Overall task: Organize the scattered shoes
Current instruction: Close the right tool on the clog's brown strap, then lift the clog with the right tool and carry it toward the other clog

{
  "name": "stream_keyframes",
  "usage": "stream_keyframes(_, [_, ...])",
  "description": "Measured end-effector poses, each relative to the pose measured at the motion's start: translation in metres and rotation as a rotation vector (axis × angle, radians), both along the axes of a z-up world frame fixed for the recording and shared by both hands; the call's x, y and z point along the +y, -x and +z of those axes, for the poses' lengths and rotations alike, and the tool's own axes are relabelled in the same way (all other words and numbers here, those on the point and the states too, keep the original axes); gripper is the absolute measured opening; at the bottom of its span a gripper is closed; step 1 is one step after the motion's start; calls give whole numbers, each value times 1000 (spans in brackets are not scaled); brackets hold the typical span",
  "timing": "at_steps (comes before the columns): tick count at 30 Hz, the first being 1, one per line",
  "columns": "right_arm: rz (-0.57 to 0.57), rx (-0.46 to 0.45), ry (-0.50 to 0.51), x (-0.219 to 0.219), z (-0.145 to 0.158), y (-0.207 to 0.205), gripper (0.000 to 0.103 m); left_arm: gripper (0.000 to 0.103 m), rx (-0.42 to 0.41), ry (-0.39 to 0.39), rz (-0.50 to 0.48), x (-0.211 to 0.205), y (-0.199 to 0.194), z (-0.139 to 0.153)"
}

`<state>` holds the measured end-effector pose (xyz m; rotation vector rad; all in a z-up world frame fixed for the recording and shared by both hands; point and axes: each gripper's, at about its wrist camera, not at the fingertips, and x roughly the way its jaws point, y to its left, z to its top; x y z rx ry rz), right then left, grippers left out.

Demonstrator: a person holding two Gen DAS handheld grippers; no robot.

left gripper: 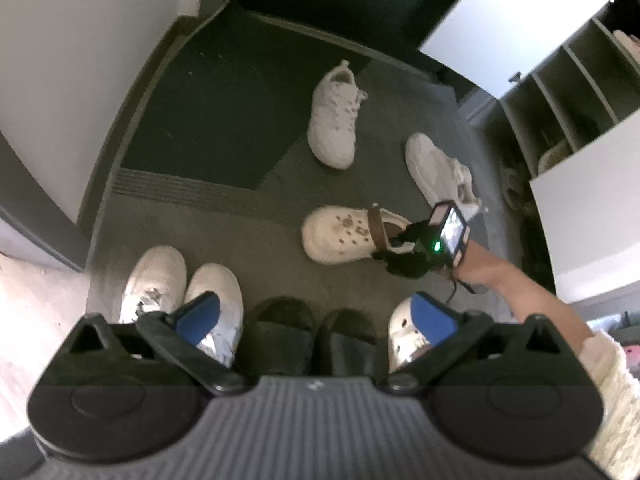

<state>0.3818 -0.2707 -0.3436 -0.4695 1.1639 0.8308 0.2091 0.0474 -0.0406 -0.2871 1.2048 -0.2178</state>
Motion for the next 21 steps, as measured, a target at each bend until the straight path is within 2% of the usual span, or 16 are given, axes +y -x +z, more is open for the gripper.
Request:
stream_keyframes(3, [-13, -51, -56, -2, 5, 9, 27, 103, -4, -10, -19, -7, 2, -1])
stream_keyframes(7, [41, -113, 29, 17, -12, 21, 28, 103, 9, -17, -28, -16, 3, -6])
stream_keyframes(9, [67, -152, 64, 27, -20, 25, 33, 103, 24, -18, -34, -23, 3, -9])
stream_keyframes(11, [62, -162, 53, 26, -21, 25, 37, 103, 29, -22, -42, -28, 2, -11])
stream_keyframes(13, [16, -160, 15, 17, -21, 24, 39, 103, 34, -27, -53, -33, 2, -13])
stream_keyframes(16, [-131, -146, -93, 4, -19, 26, 42, 103, 44, -38, -72, -41, 2, -19])
stream_keyframes(18, [-206, -134, -157, -4, -19, 29, 41, 103, 53, -73, -91, -47, 2, -28])
stream_keyframes(21, [-243, -143, -240, -13, -20, 37, 41, 103, 78, -136, -79, -49, 4, -42])
